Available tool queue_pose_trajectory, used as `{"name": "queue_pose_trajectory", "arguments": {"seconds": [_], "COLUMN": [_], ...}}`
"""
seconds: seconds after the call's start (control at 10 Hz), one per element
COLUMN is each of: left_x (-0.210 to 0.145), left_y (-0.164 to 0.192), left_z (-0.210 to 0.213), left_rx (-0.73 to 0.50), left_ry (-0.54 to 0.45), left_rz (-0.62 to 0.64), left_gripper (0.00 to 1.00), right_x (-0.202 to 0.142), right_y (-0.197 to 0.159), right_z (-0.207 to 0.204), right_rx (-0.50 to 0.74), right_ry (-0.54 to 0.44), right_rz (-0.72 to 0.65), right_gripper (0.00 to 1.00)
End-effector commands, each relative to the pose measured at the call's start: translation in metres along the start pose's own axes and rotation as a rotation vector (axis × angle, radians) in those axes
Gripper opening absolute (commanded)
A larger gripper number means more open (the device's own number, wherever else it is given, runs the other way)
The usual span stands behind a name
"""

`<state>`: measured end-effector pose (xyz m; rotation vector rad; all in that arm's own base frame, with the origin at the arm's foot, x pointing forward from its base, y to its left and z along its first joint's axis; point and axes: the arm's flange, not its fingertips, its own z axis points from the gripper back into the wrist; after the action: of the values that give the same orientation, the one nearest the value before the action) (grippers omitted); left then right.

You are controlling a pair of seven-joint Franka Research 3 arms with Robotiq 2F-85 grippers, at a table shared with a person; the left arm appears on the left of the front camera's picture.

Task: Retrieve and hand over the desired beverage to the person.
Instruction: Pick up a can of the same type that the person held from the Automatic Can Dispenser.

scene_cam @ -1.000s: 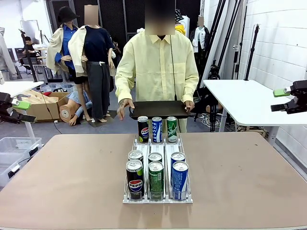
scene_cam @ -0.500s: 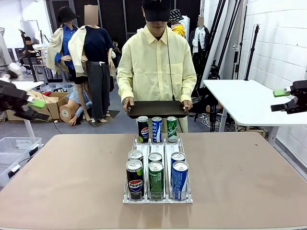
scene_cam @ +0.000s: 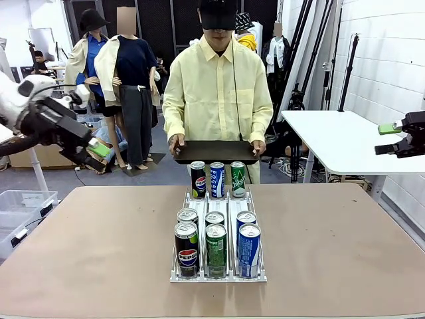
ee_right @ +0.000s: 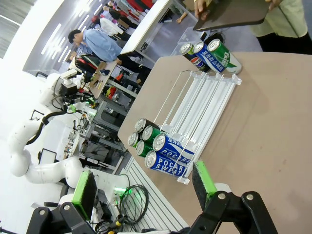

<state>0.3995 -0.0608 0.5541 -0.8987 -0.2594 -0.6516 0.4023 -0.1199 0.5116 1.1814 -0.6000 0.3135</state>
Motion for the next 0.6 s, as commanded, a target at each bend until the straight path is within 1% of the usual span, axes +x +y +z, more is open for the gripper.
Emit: {"name": "queue_pose_trajectory", "arguments": {"seconds": [0.0,0.2,0.5], "left_x": [0.015,0.026,0.033], "left_y": [-0.017,-0.031,-0.054], "left_z": [-0.024,-0.056,-0.090], "left_rx": [0.108,0.191,0.276], "left_ry": [0.090,0.134,0.184], "left_rz": [0.029,0.040,0.045], "left_gripper": [1.00,1.00,1.00], "right_x": [-0.002,-0.002,-0.002], "right_y": [0.000,0.000,0.000], "right_z": [-0.001,-0.001,-0.001], "right_rx": [0.002,0.002,0.002], "right_ry": [0.000,0.000,0.000], "right_rz": [0.007,0.007,0.007], "right_gripper": [1.00,1.00,1.00]}}
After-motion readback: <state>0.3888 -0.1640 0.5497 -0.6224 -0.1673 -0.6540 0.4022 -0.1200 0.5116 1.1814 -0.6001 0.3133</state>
